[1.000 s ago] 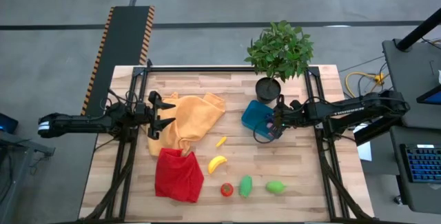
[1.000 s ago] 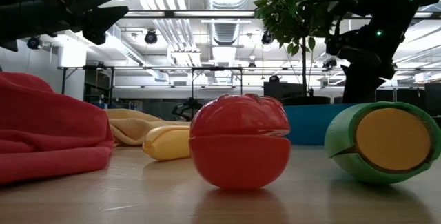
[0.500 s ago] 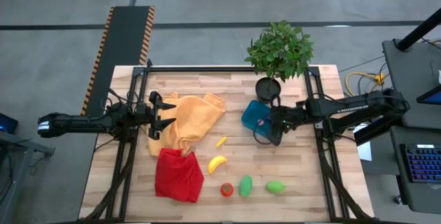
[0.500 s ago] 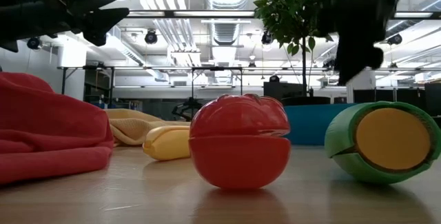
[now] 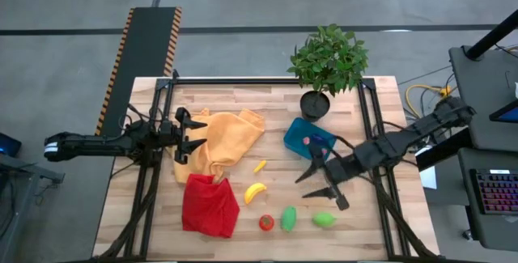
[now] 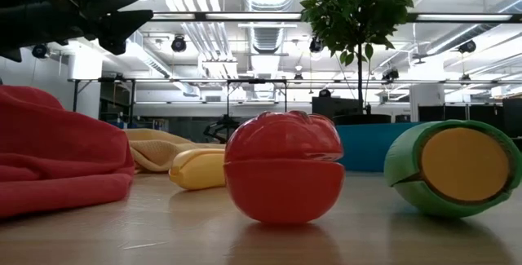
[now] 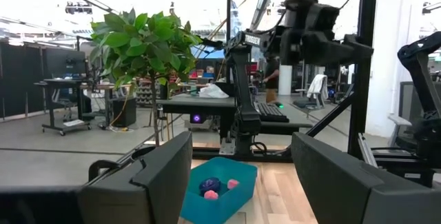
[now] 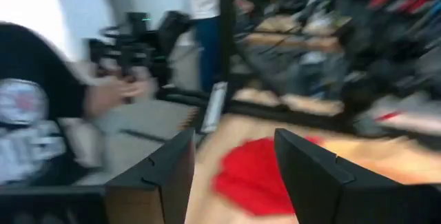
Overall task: Pick and placing Produce into tupperware
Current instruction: Put the melon into the blue bin
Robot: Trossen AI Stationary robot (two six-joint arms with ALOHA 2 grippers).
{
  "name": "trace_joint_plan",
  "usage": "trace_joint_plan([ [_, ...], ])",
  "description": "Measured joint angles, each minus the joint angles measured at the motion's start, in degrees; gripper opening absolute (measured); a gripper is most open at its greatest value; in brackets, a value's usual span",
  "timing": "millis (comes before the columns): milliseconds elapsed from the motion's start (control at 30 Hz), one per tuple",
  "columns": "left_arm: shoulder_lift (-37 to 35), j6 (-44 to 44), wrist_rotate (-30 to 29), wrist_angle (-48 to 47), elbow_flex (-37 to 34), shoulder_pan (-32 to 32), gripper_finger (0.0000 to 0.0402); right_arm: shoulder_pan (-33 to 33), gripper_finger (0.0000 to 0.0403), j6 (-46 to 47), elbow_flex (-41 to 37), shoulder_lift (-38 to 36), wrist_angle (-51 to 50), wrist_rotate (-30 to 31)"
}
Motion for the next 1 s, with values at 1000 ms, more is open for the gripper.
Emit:
trace_joint_plan([
  [1000, 0.1, -0.1, 0.0, 0.0, 0.0, 0.0, 0.0235, 13.7, 0.0324, 30.7, 41.0, 26.4, -60.9, 6.9],
])
